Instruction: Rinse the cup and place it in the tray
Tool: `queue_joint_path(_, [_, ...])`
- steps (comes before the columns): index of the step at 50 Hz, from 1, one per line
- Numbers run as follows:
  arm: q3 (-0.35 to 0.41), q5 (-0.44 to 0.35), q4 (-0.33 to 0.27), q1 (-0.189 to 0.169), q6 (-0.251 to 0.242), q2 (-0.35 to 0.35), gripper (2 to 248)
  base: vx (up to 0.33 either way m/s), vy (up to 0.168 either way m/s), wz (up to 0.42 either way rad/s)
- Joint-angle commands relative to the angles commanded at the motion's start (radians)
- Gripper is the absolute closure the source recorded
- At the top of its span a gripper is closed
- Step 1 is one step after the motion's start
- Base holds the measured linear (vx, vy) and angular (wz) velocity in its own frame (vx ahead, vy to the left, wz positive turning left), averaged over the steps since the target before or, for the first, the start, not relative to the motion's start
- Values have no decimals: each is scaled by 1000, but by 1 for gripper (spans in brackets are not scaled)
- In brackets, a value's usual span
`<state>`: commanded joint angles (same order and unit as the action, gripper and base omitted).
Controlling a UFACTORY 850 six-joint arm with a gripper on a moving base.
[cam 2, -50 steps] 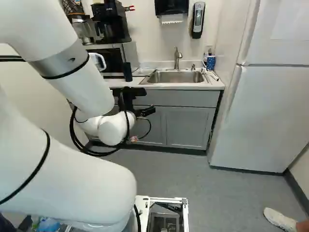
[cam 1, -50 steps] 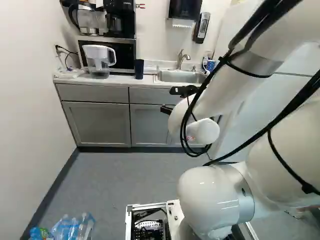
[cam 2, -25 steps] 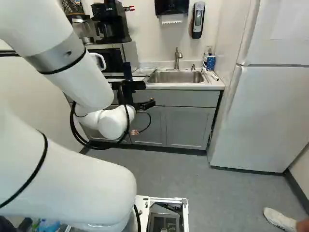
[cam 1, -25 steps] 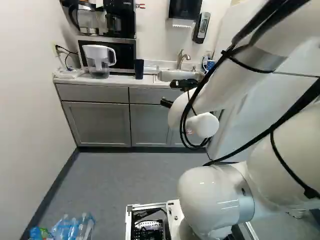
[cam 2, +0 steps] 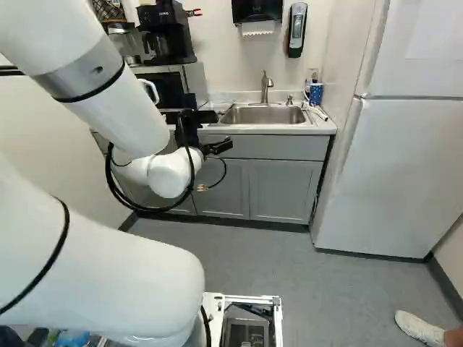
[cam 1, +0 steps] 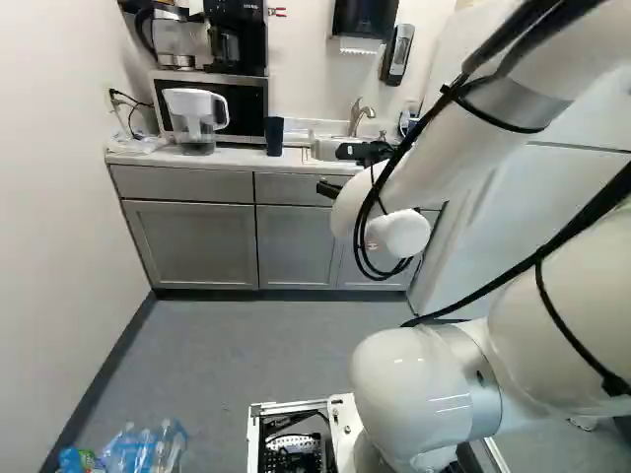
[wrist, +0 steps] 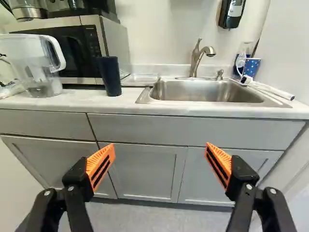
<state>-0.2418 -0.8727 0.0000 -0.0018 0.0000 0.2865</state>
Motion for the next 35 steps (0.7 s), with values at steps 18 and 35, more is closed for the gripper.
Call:
queue_joint_path(18, [-42, 0, 0, 0, 0, 1, 3, 0, 0, 0])
queue_joint_path(35, [-84, 0, 0, 0, 0, -3, 3, 0, 0, 0])
